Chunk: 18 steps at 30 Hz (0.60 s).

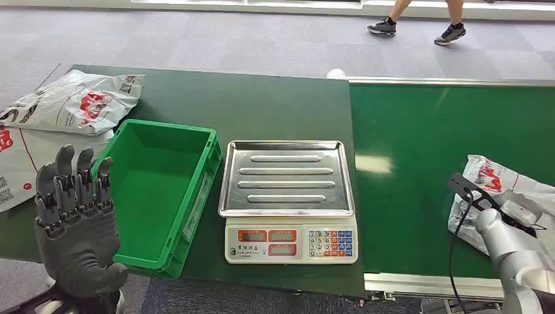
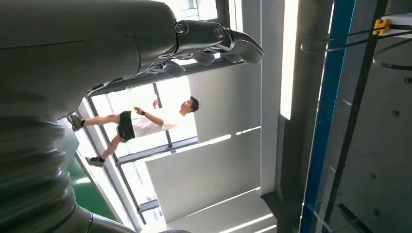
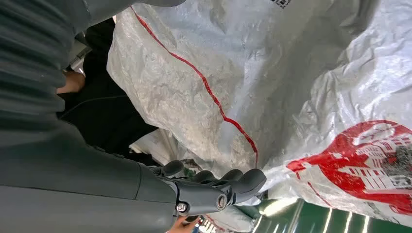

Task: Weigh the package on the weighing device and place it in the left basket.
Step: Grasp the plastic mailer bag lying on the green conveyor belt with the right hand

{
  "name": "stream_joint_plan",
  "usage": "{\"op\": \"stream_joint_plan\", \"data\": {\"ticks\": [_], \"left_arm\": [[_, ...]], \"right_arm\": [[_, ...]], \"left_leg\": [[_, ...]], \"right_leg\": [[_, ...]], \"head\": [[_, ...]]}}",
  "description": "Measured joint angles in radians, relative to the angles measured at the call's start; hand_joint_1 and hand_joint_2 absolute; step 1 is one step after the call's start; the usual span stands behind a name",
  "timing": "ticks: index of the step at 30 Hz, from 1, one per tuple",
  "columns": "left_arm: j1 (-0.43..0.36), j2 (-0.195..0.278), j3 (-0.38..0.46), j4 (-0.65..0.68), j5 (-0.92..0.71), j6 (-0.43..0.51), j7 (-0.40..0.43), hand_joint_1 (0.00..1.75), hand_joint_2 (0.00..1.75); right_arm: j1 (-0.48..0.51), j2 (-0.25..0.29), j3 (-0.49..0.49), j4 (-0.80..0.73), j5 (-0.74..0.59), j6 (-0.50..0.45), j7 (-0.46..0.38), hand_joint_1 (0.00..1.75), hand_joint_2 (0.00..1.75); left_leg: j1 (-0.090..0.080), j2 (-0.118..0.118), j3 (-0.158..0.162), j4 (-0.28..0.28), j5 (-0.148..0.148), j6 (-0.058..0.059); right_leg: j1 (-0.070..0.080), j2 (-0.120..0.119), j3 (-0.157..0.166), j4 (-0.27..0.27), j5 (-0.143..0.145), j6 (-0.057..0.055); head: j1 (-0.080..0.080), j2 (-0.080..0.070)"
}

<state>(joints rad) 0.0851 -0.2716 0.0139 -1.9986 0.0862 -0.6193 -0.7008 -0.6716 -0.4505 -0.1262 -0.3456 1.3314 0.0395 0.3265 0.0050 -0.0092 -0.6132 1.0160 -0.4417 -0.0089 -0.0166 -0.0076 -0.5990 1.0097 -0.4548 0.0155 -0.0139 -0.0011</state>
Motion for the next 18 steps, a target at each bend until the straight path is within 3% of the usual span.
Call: {"op": "stream_joint_plan", "data": {"ticks": [6, 12, 18], "left_arm": [[-0.022, 0.0, -0.001, 0.005, 0.0, 0.001, 0.0, 0.0, 1.75], [-0.045, 0.0, -0.016, 0.018, -0.002, 0.001, 0.001, 0.0, 1.75], [-0.052, 0.0, -0.02, 0.025, -0.003, 0.001, 0.001, 0.0, 1.75]], "right_arm": [[0.015, 0.0, -0.029, 0.011, 0.002, 0.017, -0.014, 0.0, 1.75], [0.038, 0.0, -0.064, 0.023, -0.017, 0.118, -0.083, 0.0, 1.75], [0.045, 0.0, -0.077, 0.032, -0.021, 0.131, -0.093, 0.0, 1.75]], "left_leg": [[0.0, 0.0, 0.0, 0.0, 0.0, 0.0], [0.0, 0.0, 0.0, 0.0, 0.0, 0.0], [0.0, 0.0, 0.0, 0.0, 0.0, 0.0]], "right_leg": [[0.0, 0.0, 0.0, 0.0, 0.0, 0.0], [0.0, 0.0, 0.0, 0.0, 0.0, 0.0], [0.0, 0.001, 0.0, 0.0, 0.0, 0.0]], "head": [[0.0, 0.0], [0.0, 0.0], [0.0, 0.0]]}}
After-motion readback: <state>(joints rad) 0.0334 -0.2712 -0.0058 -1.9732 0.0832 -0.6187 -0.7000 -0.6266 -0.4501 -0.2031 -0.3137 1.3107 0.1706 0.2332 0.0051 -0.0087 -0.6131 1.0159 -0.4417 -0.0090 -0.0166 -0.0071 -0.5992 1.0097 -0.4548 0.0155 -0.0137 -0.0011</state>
